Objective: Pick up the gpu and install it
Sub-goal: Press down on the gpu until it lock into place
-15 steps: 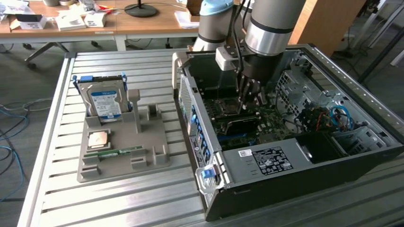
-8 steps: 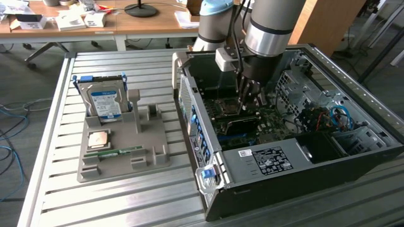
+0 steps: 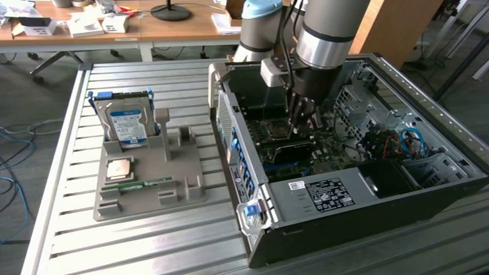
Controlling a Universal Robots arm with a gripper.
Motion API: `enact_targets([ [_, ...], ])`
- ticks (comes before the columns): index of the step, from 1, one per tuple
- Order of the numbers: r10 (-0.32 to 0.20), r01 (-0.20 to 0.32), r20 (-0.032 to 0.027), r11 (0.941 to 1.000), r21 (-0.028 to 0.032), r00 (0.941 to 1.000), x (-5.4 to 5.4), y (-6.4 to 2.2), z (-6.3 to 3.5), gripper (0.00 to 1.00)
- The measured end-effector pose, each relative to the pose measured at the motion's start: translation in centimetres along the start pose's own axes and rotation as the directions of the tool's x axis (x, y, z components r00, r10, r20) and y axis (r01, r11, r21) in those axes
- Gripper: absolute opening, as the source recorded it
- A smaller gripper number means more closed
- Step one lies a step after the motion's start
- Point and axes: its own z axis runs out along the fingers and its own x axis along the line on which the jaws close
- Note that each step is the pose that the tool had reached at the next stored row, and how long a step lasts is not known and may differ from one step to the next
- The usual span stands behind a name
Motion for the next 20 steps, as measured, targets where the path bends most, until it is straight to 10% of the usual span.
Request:
enact_targets([
  [20, 0.0, 0.0, -0.0004, 1.0, 0.0023, 1.0, -0.02, 0.56, 0.82, 0.11],
])
